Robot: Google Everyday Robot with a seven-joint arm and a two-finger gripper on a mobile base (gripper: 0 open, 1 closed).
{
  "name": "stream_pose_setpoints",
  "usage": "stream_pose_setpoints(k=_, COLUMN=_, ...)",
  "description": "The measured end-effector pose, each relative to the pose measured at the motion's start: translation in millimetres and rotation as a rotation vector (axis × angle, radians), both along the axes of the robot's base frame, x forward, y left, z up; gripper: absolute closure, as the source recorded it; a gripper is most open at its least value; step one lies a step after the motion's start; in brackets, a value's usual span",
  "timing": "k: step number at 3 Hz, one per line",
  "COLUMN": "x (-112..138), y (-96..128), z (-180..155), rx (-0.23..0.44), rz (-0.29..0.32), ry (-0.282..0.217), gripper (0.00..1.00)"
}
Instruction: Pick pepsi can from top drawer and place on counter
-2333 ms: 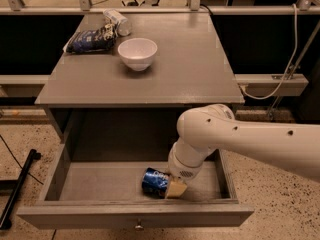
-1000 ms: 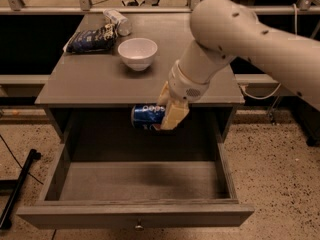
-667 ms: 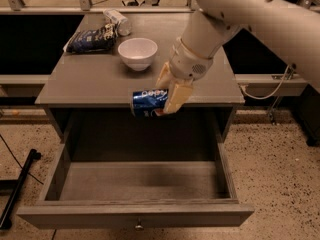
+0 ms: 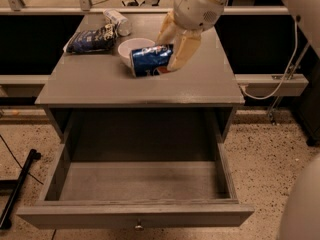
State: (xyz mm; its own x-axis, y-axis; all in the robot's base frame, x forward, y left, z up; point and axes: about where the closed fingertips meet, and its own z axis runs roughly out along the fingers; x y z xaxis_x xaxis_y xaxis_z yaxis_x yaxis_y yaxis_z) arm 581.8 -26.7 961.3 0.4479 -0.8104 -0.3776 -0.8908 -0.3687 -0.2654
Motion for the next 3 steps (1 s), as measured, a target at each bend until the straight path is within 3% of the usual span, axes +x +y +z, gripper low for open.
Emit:
stream_pose_setpoints(k=1, x=30.5, y=-10.2, z=26.7, rx=0.034, rz=-0.088, ry=-0.124, gripper=1.00)
stream_pose_setpoints(k=2, x=54.5, y=-42.8, z=25.7, rx=0.040, rz=-0.209, ry=-0.183, gripper=1.00)
stream_pose_setpoints(k=3, x=69.8, y=-77.0, z=4.0, rx=0.031, rz=-0.312, ry=-0.182, gripper=1.00)
